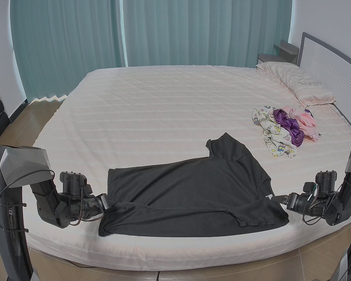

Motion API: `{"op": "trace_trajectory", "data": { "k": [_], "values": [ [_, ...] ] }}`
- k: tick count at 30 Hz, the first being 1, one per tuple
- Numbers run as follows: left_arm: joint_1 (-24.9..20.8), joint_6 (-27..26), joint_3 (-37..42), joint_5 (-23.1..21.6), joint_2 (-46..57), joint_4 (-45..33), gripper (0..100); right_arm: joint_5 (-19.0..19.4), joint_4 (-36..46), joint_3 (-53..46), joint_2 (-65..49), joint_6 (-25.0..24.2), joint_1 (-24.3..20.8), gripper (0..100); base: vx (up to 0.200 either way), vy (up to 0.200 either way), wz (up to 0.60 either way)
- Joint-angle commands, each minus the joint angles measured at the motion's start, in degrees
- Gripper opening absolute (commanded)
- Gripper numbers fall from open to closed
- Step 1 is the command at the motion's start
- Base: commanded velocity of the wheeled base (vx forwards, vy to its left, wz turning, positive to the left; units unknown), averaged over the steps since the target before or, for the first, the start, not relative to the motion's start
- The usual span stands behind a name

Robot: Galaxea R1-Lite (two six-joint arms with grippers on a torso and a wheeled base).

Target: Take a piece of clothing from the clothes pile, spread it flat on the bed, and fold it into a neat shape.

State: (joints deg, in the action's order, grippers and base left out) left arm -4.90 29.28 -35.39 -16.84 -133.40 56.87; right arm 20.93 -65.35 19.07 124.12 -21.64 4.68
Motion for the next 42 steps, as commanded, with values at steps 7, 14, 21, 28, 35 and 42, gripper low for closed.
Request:
{"op": "trace_trajectory", "data": {
  "k": [7,14,21,28,35,42],
  "values": [
    [-0.02,0.16,0.85,0.14,-0.1,0.26,0,3.24,-2.59,5.19,6.66,3.53,-0.9,100,0.0,0.0,0.0],
    [0.07,0.16,1.11,0.22,-0.1,0.26,0,5.08,-2.85,8.97,10.88,5.47,-2.66,100,0.0,0.0,0.0],
    [0.07,0.16,1.38,0.22,-0.1,0.26,0,5.17,-2.76,12.4,12.81,6.08,-3.01,100,0.0,0.0,0.0],
    [-0.02,0.16,1.46,0.22,-0.19,0.26,0,5.17,-2.76,13.63,14.74,6.26,-3.01,100,0.0,0.0,0.0],
    [0.07,0.25,1.46,0.22,-0.19,0.26,0,5.26,-2.85,13.54,14.83,6.26,-2.75,0,0.0,0.0,0.0],
    [0.33,0.25,1.46,0.4,-0.1,0.26,0,5.35,-6.1,12.84,14.3,5.38,-2.48,0,0.0,0.0,0.0]
  ]
}}
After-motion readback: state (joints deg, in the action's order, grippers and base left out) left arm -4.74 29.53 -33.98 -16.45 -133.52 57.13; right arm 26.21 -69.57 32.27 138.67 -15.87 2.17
